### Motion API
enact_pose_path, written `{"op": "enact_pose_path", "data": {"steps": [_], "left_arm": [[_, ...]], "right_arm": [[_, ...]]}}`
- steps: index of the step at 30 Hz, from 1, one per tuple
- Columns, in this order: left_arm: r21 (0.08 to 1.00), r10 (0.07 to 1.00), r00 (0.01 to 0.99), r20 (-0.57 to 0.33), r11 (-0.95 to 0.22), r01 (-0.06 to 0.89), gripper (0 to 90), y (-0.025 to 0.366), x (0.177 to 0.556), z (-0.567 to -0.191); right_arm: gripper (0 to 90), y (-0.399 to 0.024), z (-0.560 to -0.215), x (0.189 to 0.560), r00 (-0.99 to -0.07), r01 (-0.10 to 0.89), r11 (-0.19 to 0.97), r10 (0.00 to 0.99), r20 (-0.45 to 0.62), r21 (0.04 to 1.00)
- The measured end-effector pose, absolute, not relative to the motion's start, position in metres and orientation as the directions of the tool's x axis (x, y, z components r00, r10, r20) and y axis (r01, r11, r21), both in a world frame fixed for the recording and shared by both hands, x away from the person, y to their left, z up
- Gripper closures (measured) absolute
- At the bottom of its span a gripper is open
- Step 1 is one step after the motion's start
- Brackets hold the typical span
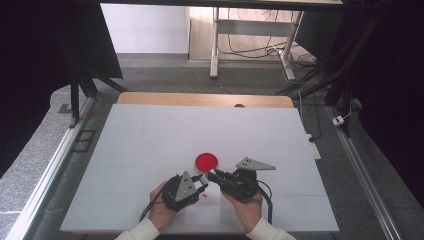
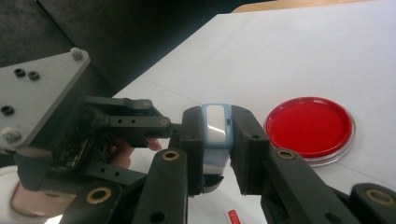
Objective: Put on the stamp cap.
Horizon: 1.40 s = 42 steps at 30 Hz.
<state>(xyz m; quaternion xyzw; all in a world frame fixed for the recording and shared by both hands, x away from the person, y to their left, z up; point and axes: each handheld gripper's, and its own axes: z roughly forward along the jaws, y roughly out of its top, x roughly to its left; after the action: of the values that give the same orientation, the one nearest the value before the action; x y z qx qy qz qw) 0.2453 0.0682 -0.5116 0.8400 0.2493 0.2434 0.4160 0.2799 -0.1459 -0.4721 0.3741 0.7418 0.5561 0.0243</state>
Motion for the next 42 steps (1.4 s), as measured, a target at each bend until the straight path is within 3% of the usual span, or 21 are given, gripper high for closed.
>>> {"op": "enact_pose_path", "data": {"steps": [42], "left_arm": [[0.812,0.633,0.743,0.218,-0.54,0.221,65.2,0.0669,0.244,-0.5138]], "right_arm": [[75.6,-0.1409,-0.481,0.2798,-0.735,0.525,0.15,0.577,0.357,0.838]]}}
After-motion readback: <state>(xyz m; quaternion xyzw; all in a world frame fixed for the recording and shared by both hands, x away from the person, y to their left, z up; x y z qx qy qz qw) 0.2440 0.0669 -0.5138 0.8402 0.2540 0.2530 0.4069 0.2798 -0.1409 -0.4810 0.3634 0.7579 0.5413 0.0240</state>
